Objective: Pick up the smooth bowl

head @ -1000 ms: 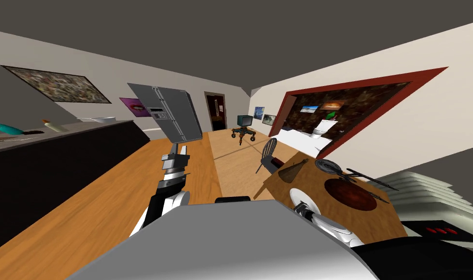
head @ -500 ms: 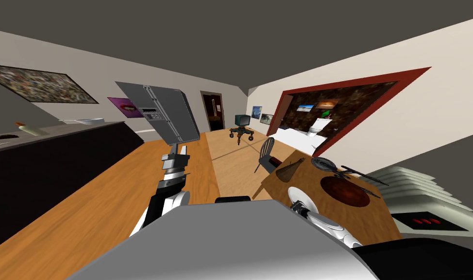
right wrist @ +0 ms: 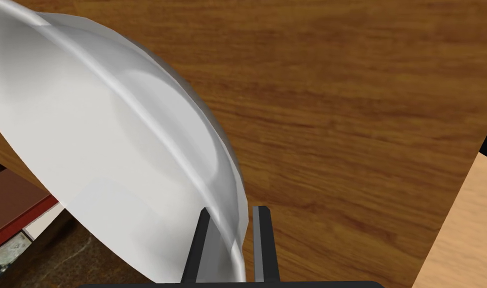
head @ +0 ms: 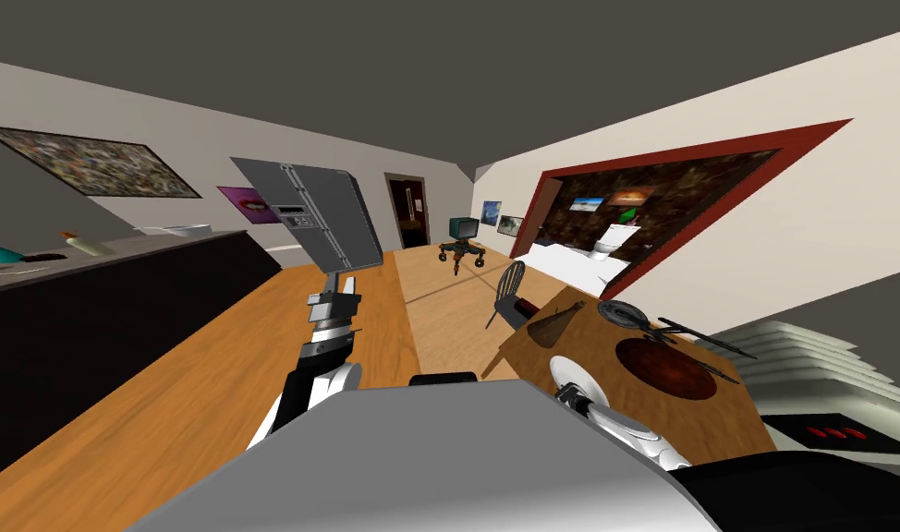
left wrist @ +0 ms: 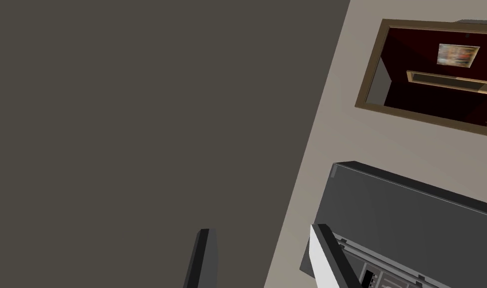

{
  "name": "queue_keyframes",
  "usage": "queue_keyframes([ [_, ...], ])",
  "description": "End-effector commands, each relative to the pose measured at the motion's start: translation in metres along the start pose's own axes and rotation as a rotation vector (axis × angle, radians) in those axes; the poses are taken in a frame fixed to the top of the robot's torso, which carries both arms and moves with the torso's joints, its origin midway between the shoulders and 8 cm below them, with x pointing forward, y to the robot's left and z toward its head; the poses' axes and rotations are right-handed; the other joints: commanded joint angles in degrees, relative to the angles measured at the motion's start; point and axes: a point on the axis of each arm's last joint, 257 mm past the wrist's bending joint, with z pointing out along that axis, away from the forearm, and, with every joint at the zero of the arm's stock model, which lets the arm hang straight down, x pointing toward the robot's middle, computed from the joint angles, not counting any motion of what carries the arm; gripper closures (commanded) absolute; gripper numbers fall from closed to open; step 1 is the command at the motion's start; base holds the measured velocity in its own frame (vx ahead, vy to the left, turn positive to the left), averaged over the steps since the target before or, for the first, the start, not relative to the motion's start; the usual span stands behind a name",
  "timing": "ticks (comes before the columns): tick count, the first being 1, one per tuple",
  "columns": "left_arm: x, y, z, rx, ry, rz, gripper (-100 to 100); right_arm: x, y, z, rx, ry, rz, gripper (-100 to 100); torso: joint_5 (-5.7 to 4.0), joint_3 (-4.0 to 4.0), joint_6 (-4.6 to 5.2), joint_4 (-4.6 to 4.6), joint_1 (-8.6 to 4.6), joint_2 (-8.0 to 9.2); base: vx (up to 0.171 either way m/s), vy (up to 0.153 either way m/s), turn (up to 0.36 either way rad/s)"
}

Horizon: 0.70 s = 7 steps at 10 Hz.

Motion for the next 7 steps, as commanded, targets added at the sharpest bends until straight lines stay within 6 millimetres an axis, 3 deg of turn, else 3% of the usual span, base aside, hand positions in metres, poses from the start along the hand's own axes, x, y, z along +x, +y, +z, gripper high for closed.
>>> queue_keyframes([
  [1, 0.0, 0.0, 0.0, 0.0, 0.0, 0.0, 0, 0.006, -0.005, 0.002, 0.0, 0.003, 0.006, 100, 0.0, 0.0, 0.0, 0.0, 0.0, 0.0, -0.05, 0.065, 0.137],
  [7, 0.0, 0.0, 0.0, 0.0, 0.0, 0.0, 0, 0.062, -0.041, -0.004, 0.021, 0.05, 0.085, 100, 0.13, 0.06, 0.06, 0.02, 0.24, 0.09, -0.043, 0.078, 0.146],
])
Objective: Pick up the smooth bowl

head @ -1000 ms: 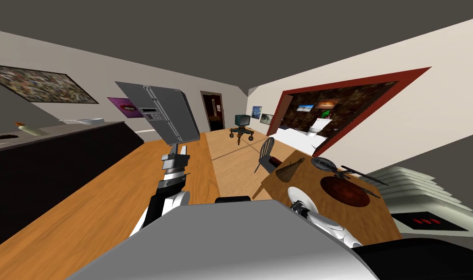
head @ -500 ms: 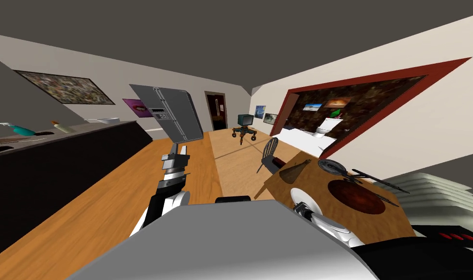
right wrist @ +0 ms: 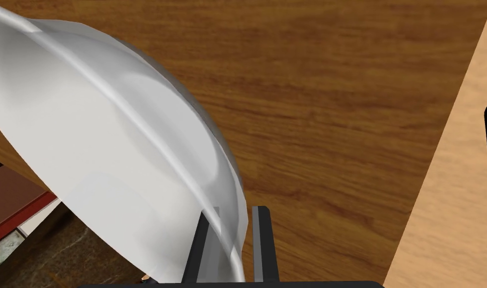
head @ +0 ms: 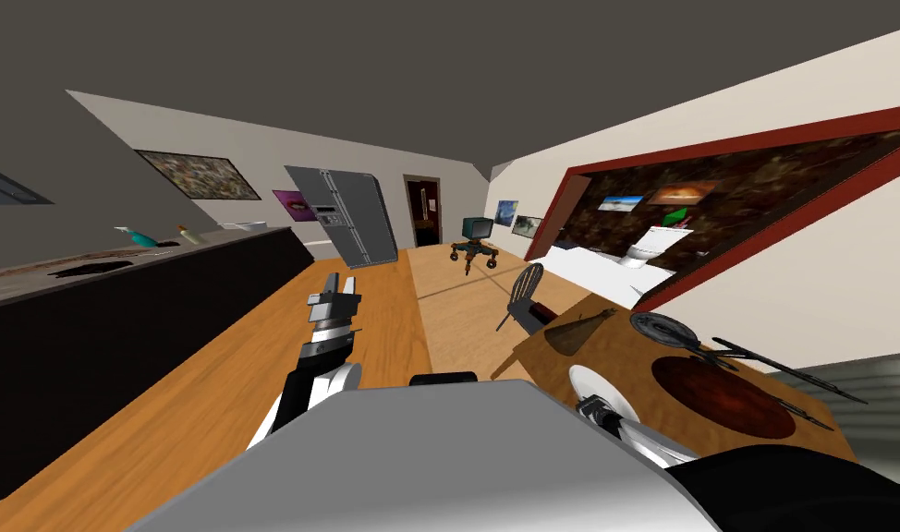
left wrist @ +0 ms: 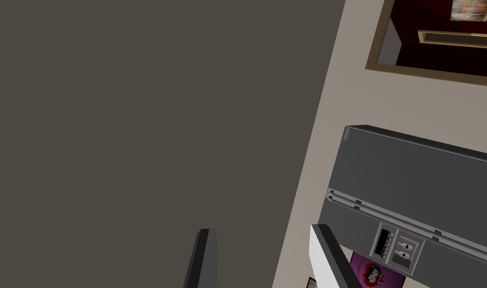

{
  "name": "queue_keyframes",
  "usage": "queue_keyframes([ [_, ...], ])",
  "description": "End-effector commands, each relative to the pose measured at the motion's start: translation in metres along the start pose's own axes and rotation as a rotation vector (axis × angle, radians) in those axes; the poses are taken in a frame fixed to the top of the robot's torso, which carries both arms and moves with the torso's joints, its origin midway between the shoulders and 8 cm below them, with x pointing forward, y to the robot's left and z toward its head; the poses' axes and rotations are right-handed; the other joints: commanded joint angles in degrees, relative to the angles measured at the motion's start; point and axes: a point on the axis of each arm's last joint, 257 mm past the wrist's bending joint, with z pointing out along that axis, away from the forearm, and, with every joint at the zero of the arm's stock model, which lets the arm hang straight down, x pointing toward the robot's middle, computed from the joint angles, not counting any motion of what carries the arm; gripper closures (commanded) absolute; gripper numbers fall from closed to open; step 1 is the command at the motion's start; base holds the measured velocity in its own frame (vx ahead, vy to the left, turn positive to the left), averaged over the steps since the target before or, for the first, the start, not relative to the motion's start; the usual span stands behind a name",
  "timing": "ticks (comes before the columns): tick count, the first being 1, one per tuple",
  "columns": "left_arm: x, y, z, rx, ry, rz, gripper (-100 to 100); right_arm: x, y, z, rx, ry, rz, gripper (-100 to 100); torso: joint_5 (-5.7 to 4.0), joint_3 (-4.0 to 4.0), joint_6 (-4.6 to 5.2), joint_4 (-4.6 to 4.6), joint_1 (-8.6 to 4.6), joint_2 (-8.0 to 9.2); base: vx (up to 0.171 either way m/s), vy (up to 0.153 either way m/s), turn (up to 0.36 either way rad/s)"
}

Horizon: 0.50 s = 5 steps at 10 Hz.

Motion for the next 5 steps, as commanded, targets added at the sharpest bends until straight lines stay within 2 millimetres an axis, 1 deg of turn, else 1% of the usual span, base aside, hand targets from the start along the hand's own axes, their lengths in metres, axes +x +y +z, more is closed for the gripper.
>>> queue_keyframes([
  [1, 0.0, 0.0, 0.0, 0.0, 0.0, 0.0, 0, 0.006, -0.004, 0.001, 0.002, 0.004, 0.009, 100, 0.0, 0.0, 0.0, 0.0, 0.0, 0.0, -0.024, 0.05, 0.049],
  [3, 0.0, 0.0, 0.0, 0.0, 0.0, 0.0, 0, 0.025, -0.017, -0.002, 0.01, 0.02, 0.036, 100, 0.0, -0.02, 0.02, -0.01, -0.09, -0.04, -0.026, 0.06, 0.133],
  [4, 0.0, 0.0, 0.0, 0.0, 0.0, 0.0, 0, 0.021, -0.013, -0.001, 0.01, 0.018, 0.028, 100, 0.0, -0.01, 0.0, 0.0, -0.04, -0.03, -0.013, 0.028, 0.024],
  [5, 0.0, 0.0, 0.0, 0.0, 0.0, 0.0, 0, 0.022, -0.013, -0.001, 0.008, 0.017, 0.029, 0, 0.0, -0.03, 0.03, -0.01, -0.13, -0.07, -0.002, 0.005, -0.006],
])
